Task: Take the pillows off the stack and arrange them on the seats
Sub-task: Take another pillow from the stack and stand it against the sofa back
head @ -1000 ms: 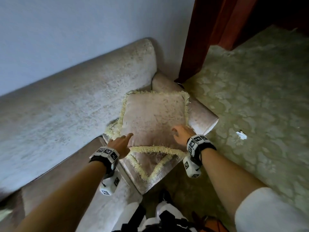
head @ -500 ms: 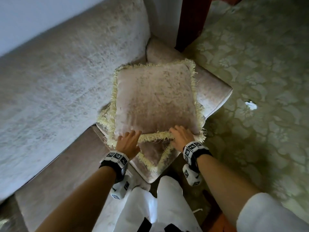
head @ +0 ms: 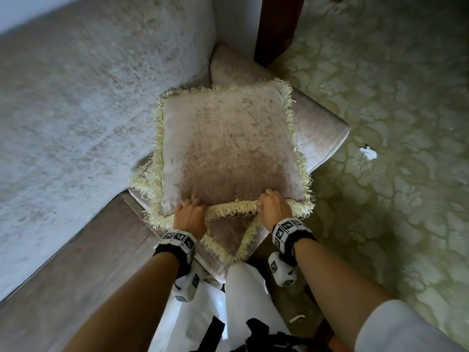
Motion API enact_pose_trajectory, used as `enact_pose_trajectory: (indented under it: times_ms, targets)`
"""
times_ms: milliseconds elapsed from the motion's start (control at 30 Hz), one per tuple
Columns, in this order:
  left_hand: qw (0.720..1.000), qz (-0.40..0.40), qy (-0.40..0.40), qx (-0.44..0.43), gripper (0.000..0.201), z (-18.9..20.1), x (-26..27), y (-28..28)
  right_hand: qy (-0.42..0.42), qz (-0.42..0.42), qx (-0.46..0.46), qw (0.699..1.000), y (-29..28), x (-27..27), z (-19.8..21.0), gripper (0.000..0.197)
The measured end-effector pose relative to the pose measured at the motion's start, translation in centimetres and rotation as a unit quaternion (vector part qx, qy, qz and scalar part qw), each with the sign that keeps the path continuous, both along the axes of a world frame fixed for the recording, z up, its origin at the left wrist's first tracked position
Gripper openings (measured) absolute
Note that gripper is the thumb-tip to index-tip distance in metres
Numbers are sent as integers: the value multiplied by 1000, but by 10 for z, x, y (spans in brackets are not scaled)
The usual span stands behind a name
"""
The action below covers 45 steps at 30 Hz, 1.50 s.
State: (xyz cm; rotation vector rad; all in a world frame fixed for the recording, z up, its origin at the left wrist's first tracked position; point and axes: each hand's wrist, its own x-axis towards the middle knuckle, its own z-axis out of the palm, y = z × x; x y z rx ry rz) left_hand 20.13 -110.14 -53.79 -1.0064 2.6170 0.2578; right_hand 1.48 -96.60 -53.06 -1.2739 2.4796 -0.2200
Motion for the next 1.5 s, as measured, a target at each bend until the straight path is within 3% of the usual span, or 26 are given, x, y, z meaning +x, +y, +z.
enact_pose_trajectory:
  times_ms: [300,633,800,933,1067,1133,1267,1333,1400,1500]
  targets:
    - [989,25,145,7,20,103,0,10,-17,7,-102,995,-1,-1,112,9]
    - [944,45,287,-155,6,291,2,-41,30,79,-230,969,-70,-31,298,10]
    - [904,79,329,-260,6,348,-5,-59,78,111,-277,951,-101,-46,352,19]
    - [893,107,327,-291,6,349,-11,-65,71,102,-281,952,-107,-53,352,19]
    - [951,100,236,-173,11,305,-12,-47,51,101,-141,983,-94,-48,302,23]
    - [967,113,203,-105,19,275,-4,-33,40,111,-84,989,-81,-43,280,23]
    - [960,165,221,-51,27,239,8,-23,19,142,-96,985,-73,-37,248,19]
    - [955,184,229,-37,22,238,8,-21,-62,160,-98,980,-73,-31,242,16]
    - [950,206,232,-23,14,242,7,-22,-126,201,-49,970,-71,-26,235,35]
    - [948,208,239,-23,12,243,8,-24,-21,291,93,952,-70,-27,223,98]
